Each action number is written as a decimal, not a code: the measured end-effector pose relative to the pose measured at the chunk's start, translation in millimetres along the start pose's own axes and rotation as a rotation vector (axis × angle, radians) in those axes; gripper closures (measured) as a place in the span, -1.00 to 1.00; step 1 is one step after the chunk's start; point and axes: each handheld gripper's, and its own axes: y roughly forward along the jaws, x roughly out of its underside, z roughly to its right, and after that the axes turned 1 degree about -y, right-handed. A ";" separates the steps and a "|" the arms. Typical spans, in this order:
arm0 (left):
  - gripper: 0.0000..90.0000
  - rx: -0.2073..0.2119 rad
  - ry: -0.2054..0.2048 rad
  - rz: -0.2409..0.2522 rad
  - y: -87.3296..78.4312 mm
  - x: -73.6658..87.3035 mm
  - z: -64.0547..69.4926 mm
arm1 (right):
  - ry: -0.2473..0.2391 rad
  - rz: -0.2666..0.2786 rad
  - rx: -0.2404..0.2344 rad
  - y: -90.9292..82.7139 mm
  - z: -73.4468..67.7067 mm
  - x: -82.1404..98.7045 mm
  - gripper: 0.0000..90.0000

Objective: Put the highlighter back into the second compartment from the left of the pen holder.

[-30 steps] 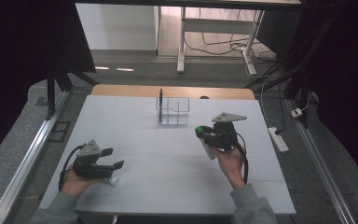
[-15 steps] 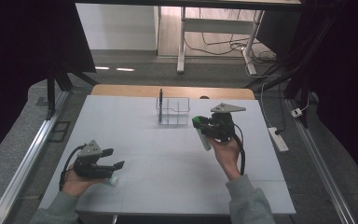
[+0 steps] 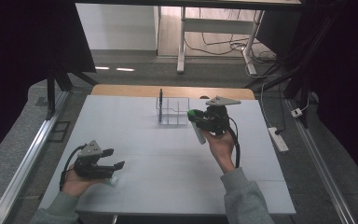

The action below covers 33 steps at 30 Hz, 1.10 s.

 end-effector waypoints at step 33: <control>-0.34 -0.004 -0.006 -0.002 -0.3 0.9 -1.9 | 0.073 0.066 -0.027 22.8 19.5 -34.8 0.48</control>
